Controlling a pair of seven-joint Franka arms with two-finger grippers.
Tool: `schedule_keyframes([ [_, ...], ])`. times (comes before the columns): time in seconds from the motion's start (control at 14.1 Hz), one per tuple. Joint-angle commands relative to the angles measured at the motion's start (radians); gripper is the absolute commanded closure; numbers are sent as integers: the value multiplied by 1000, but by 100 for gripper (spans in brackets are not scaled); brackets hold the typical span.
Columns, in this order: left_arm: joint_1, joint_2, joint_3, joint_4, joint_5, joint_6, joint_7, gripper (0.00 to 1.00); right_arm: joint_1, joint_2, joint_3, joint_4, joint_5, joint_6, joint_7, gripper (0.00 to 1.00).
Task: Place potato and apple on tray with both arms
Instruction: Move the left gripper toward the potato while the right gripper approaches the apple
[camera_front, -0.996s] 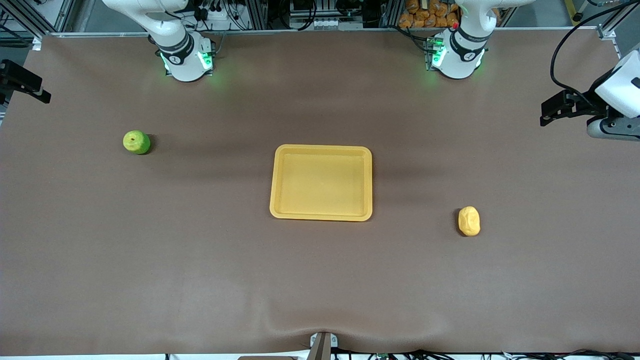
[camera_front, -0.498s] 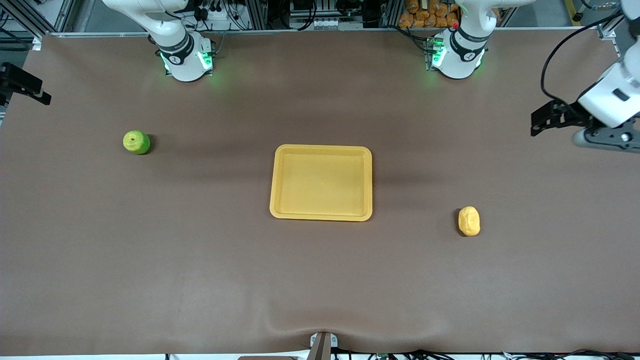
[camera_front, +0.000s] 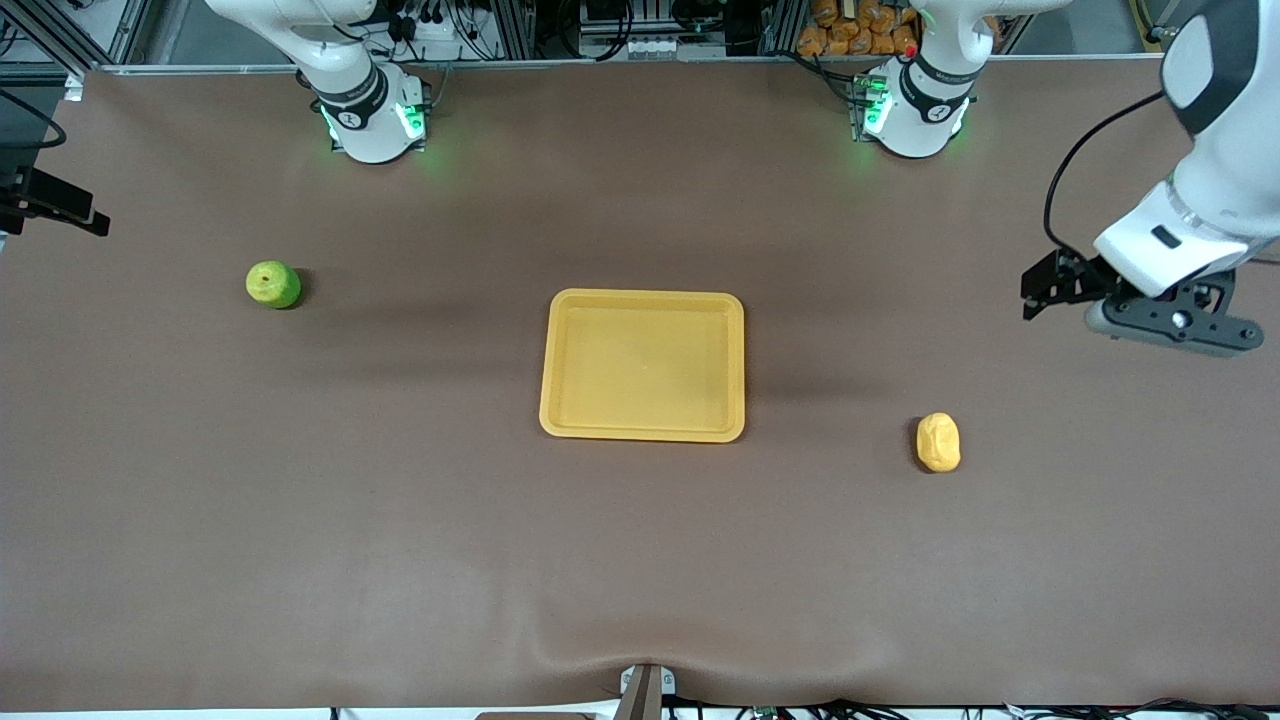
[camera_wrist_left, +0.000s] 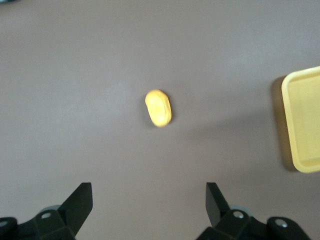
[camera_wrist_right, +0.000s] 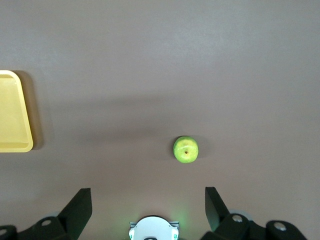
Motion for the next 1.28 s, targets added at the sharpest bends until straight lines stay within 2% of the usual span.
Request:
schedule_keyframes([
  [0.0, -1, 35, -3, -7, 9, 76, 23, 0, -18, 44, 13, 19, -22, -11, -10, 0],
  [0.21, -1, 74, -9, -32, 7, 143, 2, 0, -18, 104, 13, 17, -62, -12, -11, 0],
  [0.5, -1, 163, -9, -41, 6, 217, -52, 0, -43, 144, 7, 13, -61, -14, -16, 0],
  [0.71, 1, 169, -9, -131, 6, 326, -155, 0, -66, 170, 7, -27, -61, -12, -20, 0],
  [0.92, 7, 158, -9, -255, 6, 455, -162, 0, -71, 174, 7, -96, -61, 14, -19, 0],
  [1.21, 1, 190, -8, -324, 15, 578, -172, 0, -65, 160, 4, -220, -62, 110, -20, 0],
])
